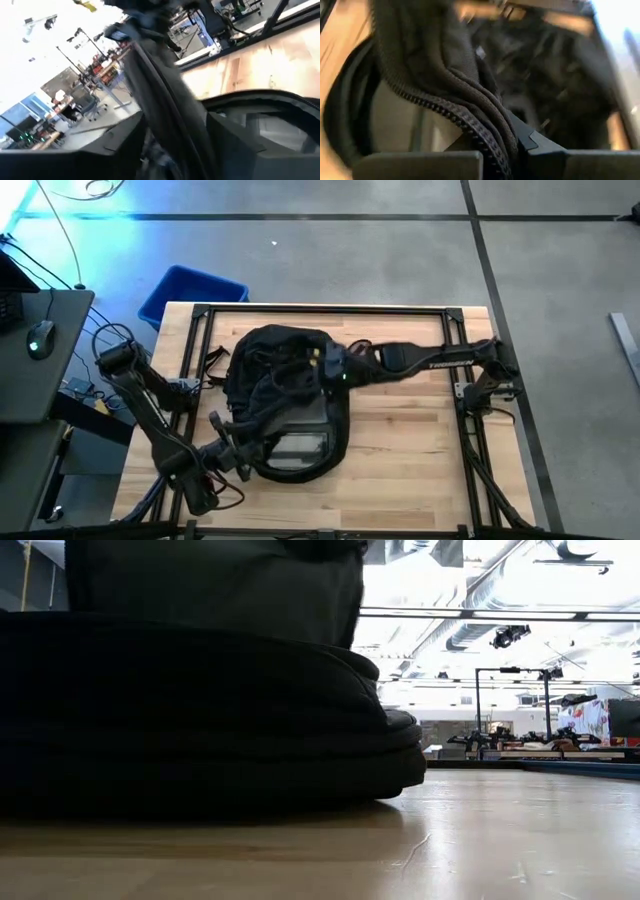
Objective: Unpack backpack
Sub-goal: Remove the blue cellphone from the black back pack
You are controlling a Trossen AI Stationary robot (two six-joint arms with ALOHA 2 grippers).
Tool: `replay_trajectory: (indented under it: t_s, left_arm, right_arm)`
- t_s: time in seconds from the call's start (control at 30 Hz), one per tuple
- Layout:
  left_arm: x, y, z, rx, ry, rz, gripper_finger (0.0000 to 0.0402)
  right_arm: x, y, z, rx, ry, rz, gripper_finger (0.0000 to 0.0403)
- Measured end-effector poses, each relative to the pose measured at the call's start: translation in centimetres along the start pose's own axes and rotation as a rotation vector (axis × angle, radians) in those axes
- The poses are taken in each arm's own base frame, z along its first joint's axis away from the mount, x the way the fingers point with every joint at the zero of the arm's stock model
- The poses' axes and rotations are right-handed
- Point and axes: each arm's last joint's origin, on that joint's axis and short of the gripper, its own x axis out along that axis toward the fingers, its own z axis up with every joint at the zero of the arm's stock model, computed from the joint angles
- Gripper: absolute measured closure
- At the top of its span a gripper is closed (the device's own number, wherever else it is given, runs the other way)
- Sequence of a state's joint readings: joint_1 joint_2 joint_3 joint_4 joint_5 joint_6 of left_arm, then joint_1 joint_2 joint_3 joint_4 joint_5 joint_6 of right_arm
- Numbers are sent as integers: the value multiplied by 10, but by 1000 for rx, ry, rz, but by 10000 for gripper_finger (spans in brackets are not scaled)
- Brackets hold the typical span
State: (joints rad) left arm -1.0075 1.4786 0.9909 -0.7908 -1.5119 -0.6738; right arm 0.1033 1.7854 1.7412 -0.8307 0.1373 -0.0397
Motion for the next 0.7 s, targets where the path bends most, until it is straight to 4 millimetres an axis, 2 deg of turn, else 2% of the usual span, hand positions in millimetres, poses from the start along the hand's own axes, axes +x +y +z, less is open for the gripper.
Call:
replay_trajectory:
  t_s: [0.13, 0.23, 0.3, 0.4, 0.5, 0.57, 0.7]
  left_arm:
    - [-6, 14, 8, -31, -20, -12, 186]
    - [-11, 16, 13, -102, -34, -28, 185]
    - [-13, 11, 12, -103, -30, -49, 187]
    - [-14, -4, 6, -93, -8, -81, 191]
    - [-12, -25, -6, -68, 7, -79, 193]
    - [-6, -39, -16, -31, 22, -61, 194]
    - [10, -65, -37, -10, 66, -18, 195]
  right_arm:
    - [-1, 11, -3, 42, 26, -118, 393]
    - [-8, 7, 2, 75, -42, -279, 393]
    - [-18, -4, 11, 104, -139, -378, 393]
    - [-38, -35, 23, 161, -277, -491, 393]
    - [-48, -78, 27, 235, -353, -563, 393]
    - [-45, -111, 21, 288, -352, -554, 393]
    - [-21, -174, 1, 426, -324, -487, 393]
